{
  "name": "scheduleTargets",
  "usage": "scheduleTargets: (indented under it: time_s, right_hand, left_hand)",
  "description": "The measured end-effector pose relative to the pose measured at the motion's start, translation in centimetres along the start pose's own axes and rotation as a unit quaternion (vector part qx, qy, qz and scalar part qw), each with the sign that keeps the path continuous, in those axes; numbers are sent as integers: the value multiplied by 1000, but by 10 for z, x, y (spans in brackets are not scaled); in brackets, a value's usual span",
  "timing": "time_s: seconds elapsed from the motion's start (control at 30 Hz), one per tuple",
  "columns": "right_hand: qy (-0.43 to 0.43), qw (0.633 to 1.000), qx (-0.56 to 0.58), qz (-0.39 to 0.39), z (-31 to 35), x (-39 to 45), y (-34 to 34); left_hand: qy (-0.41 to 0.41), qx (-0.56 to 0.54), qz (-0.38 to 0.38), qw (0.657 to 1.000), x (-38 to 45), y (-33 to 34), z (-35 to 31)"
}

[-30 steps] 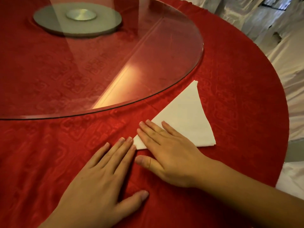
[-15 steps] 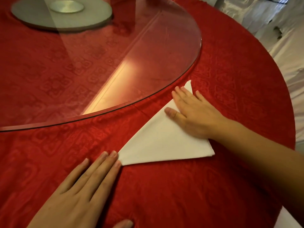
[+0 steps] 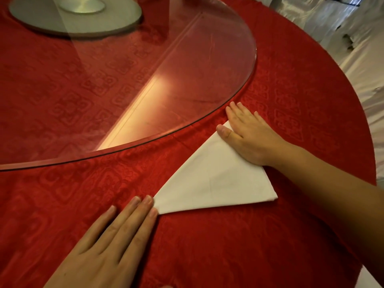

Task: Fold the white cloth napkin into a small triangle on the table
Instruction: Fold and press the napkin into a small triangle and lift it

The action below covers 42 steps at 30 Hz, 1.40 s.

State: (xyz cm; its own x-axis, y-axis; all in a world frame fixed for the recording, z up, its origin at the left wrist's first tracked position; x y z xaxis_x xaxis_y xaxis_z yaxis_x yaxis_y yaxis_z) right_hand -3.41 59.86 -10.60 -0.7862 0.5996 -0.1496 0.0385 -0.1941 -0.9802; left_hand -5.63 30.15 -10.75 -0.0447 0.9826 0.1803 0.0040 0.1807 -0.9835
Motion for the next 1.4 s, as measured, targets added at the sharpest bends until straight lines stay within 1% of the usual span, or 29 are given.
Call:
scheduleTargets:
  time_s: [0.07, 0.17, 0.23, 0.3, 0.33, 0.37, 0.47, 0.53, 0.57, 0.7, 0.77, 0.9, 1.0, 1.13, 1.2, 1.27, 1.33, 1.4]
  right_hand:
    - [-3, 1000, 22, -2, 0, -2, -2]
    - [9, 998, 55, -20, 3, -9, -13]
    - [2, 995, 50, -87, 14, -24, -31]
    - [-46, 982, 46, -178, 43, -55, -49]
    - [-76, 975, 54, -202, 60, -73, -52]
    - [-105, 971, 63, -203, 80, -92, -50]
    - [-181, 970, 40, -156, 135, -138, -29]
    - [-205, 968, 23, -144, 158, -156, -16]
    - [-203, 969, 20, -141, 165, -161, -12]
    - [-163, 974, 17, -155, 173, -168, -9]
    - [-158, 975, 11, -159, 174, -167, -10]
    - [-187, 967, -20, -171, 177, -166, -14]
    - [-212, 959, -58, -178, 175, -161, -16]
    - [-214, 951, -83, -208, 173, -156, -20]
    - [-209, 949, -45, -230, 171, -158, -24]
    - [-178, 950, 35, -254, 162, -157, -37]
    - [-149, 943, 122, -273, 148, -155, -51]
    - [-141, 933, 197, -265, 138, -150, -61]
  left_hand:
    - [-2, -1, 13, 1000, 0, 1, -4]
    - [-20, -42, 36, 998, 2, -5, -6]
    - [-25, -53, 29, 998, 3, -10, -8]
    - [-35, -59, 31, 997, 2, -11, -8]
    - [-39, -62, 31, 997, 3, -11, -8]
    - [-43, -68, 36, 996, 2, -12, -8]
    - [-47, -77, 43, 995, -2, -15, -8]
    - [-47, -93, 38, 994, -4, -16, -7]
    - [-47, -100, 34, 993, -5, -16, -7]
    - [-51, -140, 2, 989, -8, -21, -4]
    - [-53, -184, -26, 981, -10, -25, -1]
    - [-105, -315, -102, 938, -13, -34, 14]
    - [-122, -325, -127, 929, -12, -36, 19]
    - [-132, -324, -124, 929, -6, -36, 21]
    - [-121, -298, -130, 938, 2, -40, 25]
    - [-108, -289, -143, 941, 14, -45, 32]
    - [-102, -310, -156, 932, 29, -50, 42]
    - [-83, -357, -163, 916, 49, -56, 47]
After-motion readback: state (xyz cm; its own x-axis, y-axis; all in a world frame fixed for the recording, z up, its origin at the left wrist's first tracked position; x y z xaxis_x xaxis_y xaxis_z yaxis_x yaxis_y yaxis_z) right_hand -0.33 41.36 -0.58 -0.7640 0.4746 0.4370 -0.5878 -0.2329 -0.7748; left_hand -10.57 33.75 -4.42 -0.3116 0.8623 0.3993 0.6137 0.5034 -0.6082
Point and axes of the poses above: each hand's wrist, its own x-axis towards the middle knuckle, its own y-axis out of the palm, z = x × y, the point moved 9 cm from there along x, towards the middle knuckle, and after that the axes turned 7 degrees about y, right-handed, at the moved point
